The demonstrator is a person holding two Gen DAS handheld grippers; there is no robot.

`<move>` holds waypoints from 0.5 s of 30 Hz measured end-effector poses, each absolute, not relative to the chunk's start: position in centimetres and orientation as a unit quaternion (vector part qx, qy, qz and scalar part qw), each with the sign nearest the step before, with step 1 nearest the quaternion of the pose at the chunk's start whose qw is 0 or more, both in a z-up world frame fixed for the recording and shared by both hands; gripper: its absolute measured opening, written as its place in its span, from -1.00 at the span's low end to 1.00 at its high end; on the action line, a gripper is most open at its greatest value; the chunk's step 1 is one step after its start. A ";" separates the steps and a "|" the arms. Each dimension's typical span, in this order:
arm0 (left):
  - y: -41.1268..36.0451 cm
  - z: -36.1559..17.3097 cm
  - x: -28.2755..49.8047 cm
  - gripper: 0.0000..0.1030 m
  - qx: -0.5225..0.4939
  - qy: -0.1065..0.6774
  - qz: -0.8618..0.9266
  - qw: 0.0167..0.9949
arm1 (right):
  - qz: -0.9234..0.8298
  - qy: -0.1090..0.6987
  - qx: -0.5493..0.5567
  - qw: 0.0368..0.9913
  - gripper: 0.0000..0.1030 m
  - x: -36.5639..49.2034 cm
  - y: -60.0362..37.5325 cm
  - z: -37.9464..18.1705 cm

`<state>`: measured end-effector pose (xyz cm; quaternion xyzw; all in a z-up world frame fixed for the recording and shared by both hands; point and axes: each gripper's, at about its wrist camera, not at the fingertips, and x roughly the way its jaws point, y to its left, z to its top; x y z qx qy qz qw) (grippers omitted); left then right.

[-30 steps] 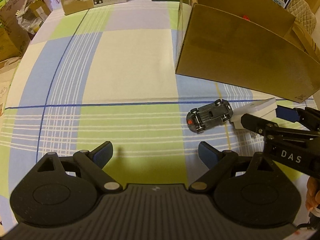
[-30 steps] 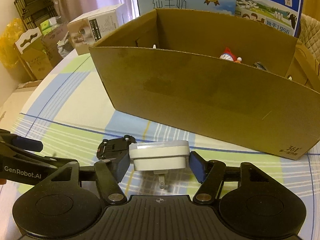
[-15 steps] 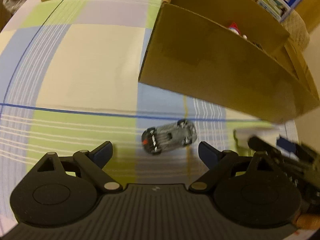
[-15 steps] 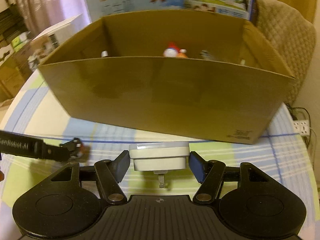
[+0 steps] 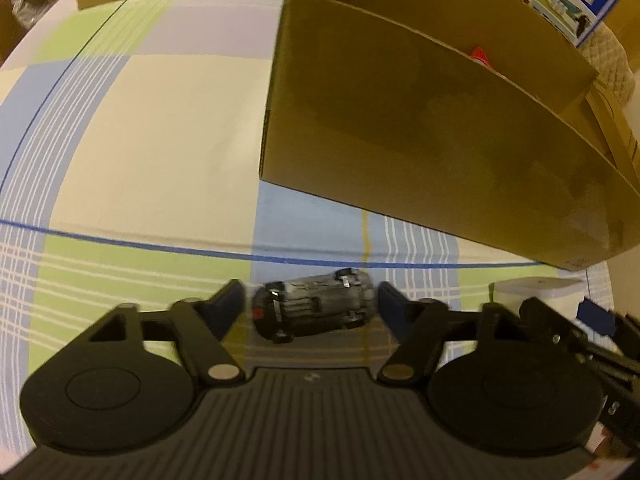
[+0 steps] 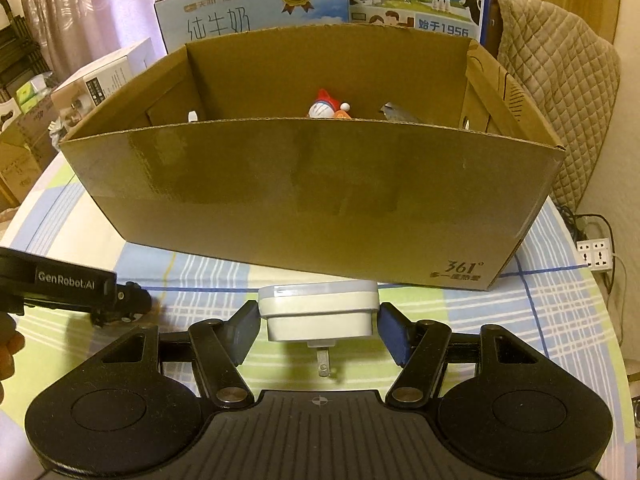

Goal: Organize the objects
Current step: 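Grasp the toy car with the left tool while the right tool grasps the plug adapter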

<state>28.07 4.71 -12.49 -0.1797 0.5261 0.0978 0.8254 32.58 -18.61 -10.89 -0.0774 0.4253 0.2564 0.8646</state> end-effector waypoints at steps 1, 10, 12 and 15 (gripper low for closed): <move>4.7 -12.5 28.0 0.24 -0.177 0.527 0.094 0.826 | 0.256 0.425 -0.077 0.865 0.19 32.6 -18.6 -10.9; 4.9 -12.4 26.8 0.24 -0.154 0.527 0.086 0.832 | 0.257 0.426 -0.078 0.864 0.19 32.6 -18.6 -10.9; 5.3 -12.0 26.3 0.24 -0.148 0.525 0.085 0.834 | 0.257 0.427 -0.079 0.863 0.19 32.4 -18.7 -10.9; 5.4 -11.6 25.8 0.24 -0.137 0.522 0.084 0.838 | 0.257 0.429 -0.080 0.862 0.18 32.1 -18.9 -10.9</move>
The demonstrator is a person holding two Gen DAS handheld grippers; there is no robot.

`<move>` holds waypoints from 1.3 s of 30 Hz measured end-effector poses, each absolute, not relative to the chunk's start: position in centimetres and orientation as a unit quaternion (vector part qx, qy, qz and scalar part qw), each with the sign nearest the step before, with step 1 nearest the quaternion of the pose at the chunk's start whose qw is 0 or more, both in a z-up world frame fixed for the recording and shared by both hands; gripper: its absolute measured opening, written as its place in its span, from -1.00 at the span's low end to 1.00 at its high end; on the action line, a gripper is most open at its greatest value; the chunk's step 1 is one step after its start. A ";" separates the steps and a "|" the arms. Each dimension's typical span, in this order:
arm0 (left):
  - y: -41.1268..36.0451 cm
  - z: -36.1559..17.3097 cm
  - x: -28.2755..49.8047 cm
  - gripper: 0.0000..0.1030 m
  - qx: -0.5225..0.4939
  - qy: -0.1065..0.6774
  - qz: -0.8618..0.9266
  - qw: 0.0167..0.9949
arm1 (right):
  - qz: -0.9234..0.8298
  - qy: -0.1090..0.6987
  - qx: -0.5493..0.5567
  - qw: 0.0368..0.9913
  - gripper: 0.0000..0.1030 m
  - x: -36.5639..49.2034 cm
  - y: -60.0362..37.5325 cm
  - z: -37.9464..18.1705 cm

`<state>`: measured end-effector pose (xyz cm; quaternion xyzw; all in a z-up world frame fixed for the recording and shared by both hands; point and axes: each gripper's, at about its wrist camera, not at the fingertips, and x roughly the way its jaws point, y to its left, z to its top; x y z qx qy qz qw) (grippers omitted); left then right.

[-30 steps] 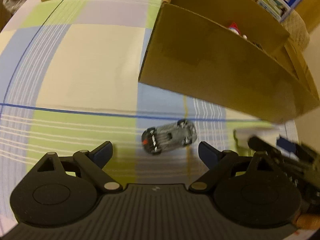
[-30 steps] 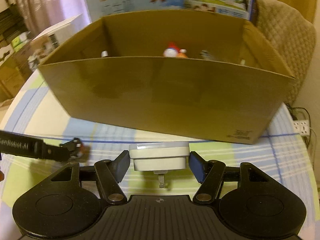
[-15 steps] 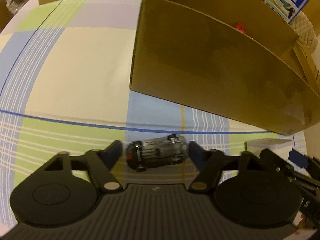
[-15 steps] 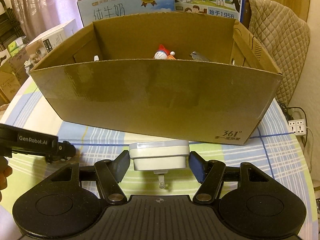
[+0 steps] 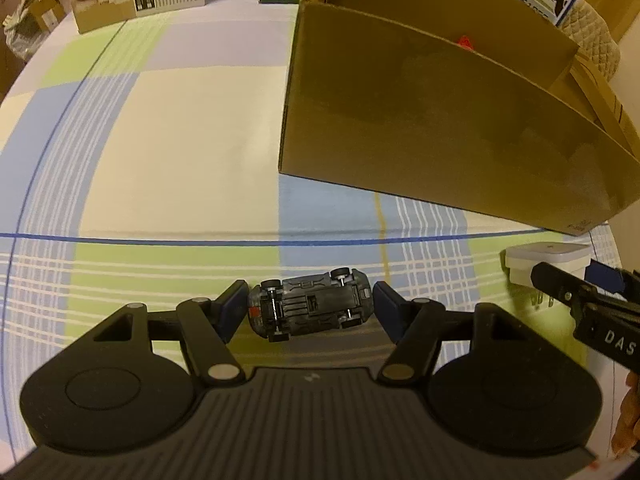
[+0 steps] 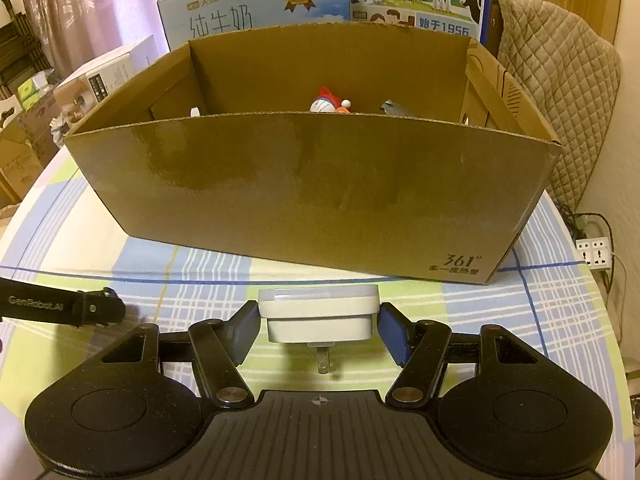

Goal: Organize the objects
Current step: 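Grasp the toy car with the left tool while the right tool grasps the plug adapter, then carry the toy car and plug adapter with both tools into the cardboard box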

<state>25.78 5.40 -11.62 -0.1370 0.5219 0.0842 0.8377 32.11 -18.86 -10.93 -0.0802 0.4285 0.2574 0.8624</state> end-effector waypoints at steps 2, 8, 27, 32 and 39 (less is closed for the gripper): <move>5.5 -11.4 25.4 0.24 -0.132 0.520 0.083 0.840 | 0.258 0.430 -0.081 0.861 0.18 31.9 -18.9 -10.9; 5.6 -11.0 24.5 0.24 -0.125 0.520 0.085 0.841 | 0.266 0.431 -0.082 0.858 0.18 31.0 -18.9 -10.8; 5.0 -7.8 22.5 0.24 -0.113 0.494 0.080 0.859 | 0.278 0.408 -0.070 0.867 0.18 29.2 -19.4 -7.7; 4.6 -6.5 22.2 0.24 -0.110 0.482 0.072 0.866 | 0.287 0.392 -0.060 0.872 0.18 28.5 -19.7 -6.0; 3.6 -4.3 22.0 0.24 -0.100 0.464 0.056 0.879 | 0.301 0.371 -0.043 0.878 0.18 27.9 -19.9 -3.3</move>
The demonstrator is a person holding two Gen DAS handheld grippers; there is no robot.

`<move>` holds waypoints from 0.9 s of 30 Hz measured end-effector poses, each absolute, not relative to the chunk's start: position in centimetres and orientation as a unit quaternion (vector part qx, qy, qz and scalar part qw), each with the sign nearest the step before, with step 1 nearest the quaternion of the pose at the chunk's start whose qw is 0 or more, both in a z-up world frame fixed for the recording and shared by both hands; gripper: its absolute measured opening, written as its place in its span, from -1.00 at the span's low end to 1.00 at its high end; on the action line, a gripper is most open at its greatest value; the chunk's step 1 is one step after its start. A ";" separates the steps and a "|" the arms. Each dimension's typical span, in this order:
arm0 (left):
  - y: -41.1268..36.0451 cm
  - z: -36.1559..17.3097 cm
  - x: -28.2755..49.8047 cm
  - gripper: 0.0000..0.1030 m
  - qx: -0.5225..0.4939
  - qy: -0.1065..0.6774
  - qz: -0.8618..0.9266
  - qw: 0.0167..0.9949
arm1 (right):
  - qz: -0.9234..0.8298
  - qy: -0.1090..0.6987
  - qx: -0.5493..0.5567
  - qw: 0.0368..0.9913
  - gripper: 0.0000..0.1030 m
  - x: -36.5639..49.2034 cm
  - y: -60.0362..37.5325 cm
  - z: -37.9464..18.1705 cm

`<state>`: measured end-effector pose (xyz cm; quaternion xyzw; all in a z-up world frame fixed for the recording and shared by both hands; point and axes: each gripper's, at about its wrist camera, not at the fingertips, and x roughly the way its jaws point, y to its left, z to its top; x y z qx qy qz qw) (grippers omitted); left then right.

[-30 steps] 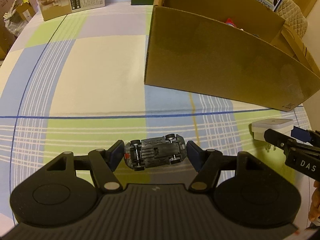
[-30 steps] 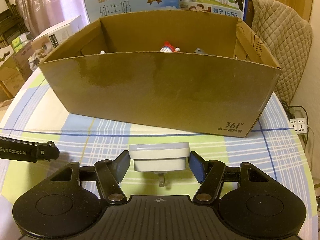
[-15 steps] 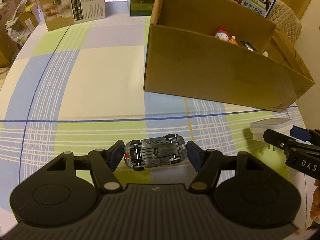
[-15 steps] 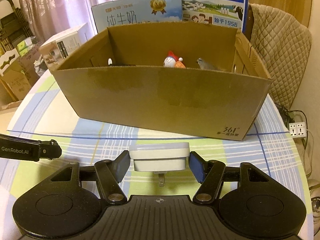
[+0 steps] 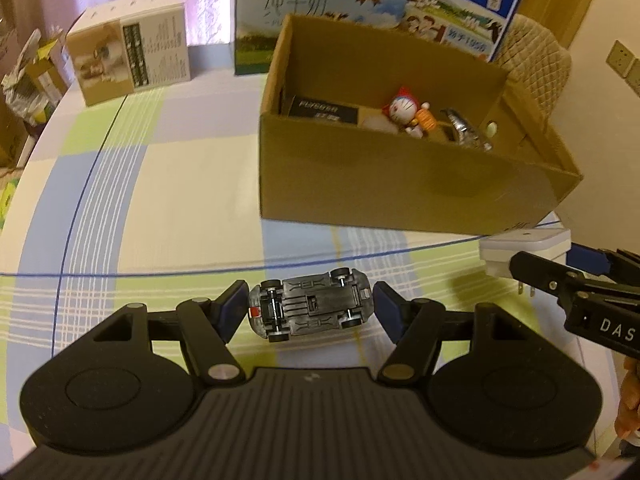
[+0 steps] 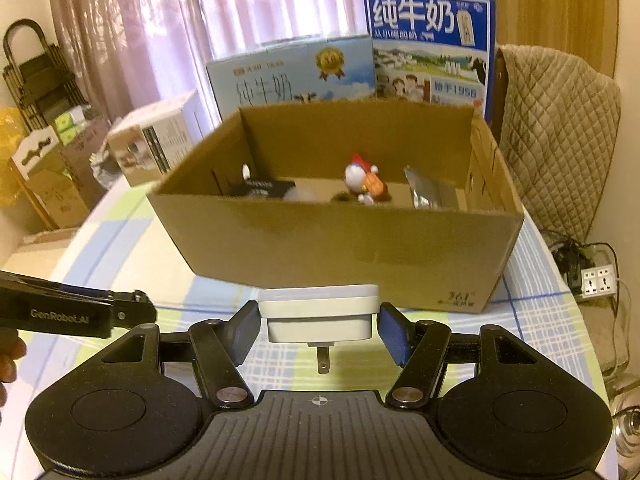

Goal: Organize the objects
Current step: 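Carry the toy car and plug adapter with both tools into the cardboard box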

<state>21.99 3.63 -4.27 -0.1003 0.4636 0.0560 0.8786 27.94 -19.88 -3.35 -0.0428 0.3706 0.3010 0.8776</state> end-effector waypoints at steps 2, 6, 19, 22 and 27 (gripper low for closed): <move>3.4 -3.6 22.1 0.24 -0.098 0.456 0.051 0.883 | 0.305 0.364 -0.038 0.880 0.18 27.9 -19.9 -2.6; 3.0 -2.2 22.6 0.24 -0.091 0.442 0.043 0.892 | 0.309 0.351 -0.028 0.884 0.18 28.2 -20.2 -1.1; 2.3 1.7 27.3 0.24 -0.068 0.394 0.021 0.916 | 0.319 0.320 0.025 0.892 0.18 33.0 -20.0 3.1; 2.2 2.0 28.8 0.24 -0.062 0.390 0.016 0.919 | 0.320 0.315 0.029 0.893 0.18 34.5 -19.6 3.5; 2.4 2.1 31.7 0.24 -0.049 0.389 0.011 0.920 | 0.317 0.326 0.041 0.890 0.18 37.5 -18.9 3.1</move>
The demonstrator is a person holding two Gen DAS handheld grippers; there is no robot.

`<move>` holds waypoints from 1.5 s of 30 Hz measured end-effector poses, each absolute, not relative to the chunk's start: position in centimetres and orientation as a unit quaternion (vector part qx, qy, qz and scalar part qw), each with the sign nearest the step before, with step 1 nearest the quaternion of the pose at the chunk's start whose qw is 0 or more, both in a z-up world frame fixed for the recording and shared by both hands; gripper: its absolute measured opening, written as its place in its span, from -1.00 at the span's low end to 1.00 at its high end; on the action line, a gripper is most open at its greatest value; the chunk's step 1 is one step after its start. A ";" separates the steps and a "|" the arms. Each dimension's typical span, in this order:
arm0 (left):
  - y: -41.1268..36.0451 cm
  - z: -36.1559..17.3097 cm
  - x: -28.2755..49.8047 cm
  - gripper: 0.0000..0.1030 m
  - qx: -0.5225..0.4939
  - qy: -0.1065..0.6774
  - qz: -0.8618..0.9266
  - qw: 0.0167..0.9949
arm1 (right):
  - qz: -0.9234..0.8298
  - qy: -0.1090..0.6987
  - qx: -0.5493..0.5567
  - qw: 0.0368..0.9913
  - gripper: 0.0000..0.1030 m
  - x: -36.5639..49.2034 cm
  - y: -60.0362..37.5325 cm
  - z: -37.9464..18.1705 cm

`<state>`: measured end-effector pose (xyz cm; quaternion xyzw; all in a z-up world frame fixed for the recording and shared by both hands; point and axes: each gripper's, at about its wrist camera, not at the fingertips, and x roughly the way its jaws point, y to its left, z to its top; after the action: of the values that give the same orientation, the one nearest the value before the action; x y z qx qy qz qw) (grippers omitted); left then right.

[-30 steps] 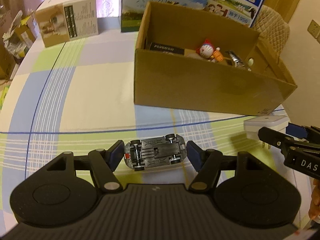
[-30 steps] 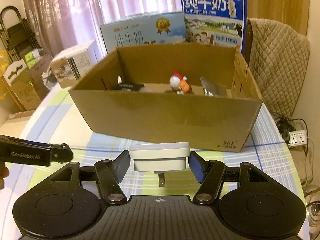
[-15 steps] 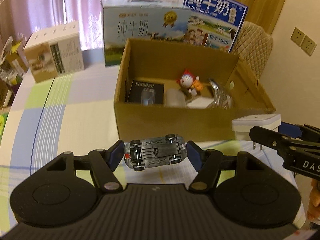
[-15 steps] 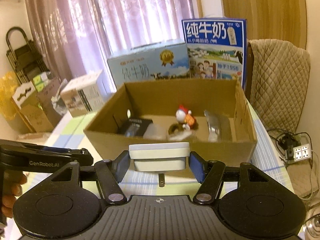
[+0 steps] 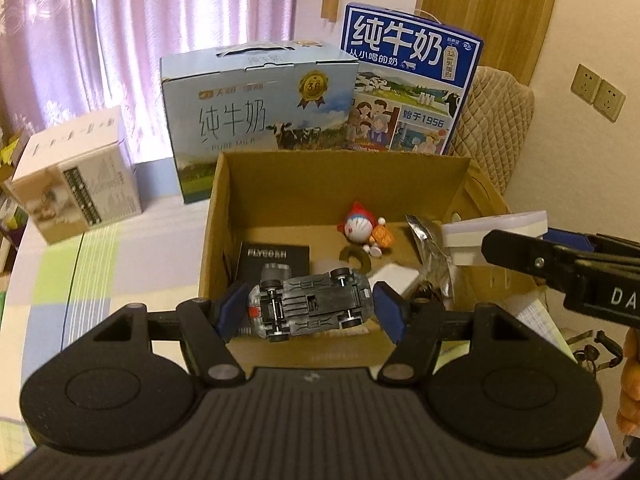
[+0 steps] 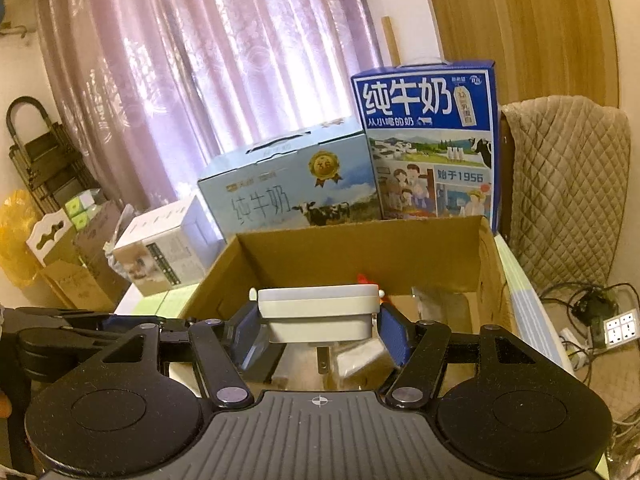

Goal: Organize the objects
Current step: 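Carry the toy car and plug adapter with both tools into the cardboard box, then lower and release the toy car with the left tool while the right tool releases the adapter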

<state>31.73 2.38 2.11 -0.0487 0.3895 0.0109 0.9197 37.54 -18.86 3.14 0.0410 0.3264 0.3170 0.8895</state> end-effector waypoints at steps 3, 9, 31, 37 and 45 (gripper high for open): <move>2.5 1.7 33.6 0.24 -0.040 0.395 0.008 0.918 | 0.313 0.337 0.046 0.887 0.18 39.3 -18.3 2.6; 2.4 0.5 36.9 0.24 -0.017 0.406 0.007 0.914 | 0.299 0.359 0.040 0.883 0.18 42.5 -17.2 0.8; 3.4 -4.4 45.2 0.24 0.023 0.448 0.002 0.894 | 0.272 0.426 0.061 0.860 0.18 49.2 -13.7 -4.7; 3.6 -5.1 46.3 0.24 0.030 0.452 0.003 0.892 | 0.270 0.433 0.069 0.857 0.18 50.0 -13.4 -5.3; 4.4 -5.0 46.7 0.52 0.018 0.447 0.001 0.894 | 0.268 0.435 0.075 0.856 0.18 50.3 -13.1 -5.5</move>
<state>46.65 4.35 -5.02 0.0181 0.4473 0.0009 0.8942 50.33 -13.11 -5.50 0.0747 0.4348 0.2684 0.8563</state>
